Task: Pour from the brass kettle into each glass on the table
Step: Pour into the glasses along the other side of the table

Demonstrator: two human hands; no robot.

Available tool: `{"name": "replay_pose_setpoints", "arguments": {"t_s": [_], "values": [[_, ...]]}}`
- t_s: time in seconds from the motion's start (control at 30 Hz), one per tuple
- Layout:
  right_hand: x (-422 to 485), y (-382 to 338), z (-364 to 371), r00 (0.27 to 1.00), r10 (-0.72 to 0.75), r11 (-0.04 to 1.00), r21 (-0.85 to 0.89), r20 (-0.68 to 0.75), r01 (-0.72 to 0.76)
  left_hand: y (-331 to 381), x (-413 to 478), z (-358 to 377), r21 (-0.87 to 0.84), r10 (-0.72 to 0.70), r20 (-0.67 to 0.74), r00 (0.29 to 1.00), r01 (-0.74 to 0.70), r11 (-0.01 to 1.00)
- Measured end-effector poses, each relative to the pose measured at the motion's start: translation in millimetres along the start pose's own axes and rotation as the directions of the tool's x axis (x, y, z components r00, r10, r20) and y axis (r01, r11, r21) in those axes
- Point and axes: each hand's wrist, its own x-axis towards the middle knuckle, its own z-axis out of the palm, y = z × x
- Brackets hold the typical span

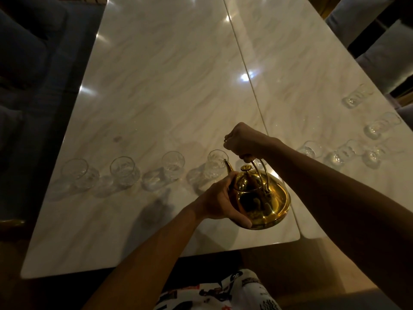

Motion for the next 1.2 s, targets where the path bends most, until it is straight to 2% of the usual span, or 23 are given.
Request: {"name": "replay_pose_setpoints", "arguments": {"t_s": [0.73, 0.97, 1.2], "values": [[-5.3, 0.1, 2.6, 1.000, -0.001, 1.000, -0.027, -0.011, 0.000, 7.6, -6.0, 3.4, -0.027, -0.039, 0.007, 0.999, 0.039, 0.999], [-6.5, -4.4, -0.1, 1.000, -0.019, 0.990, -0.141, -0.016, 0.016, 9.4, -5.3, 7.2, -0.100, -0.073, 0.018, 0.997, 0.074, 0.992], [-8.4, -8.1, -1.4, 1.000, 0.009, 0.989, -0.146, -0.020, -0.012, 7.8, -3.6, 10.1, -0.166, -0.081, 0.032, 0.996, 0.085, 0.982]]}}
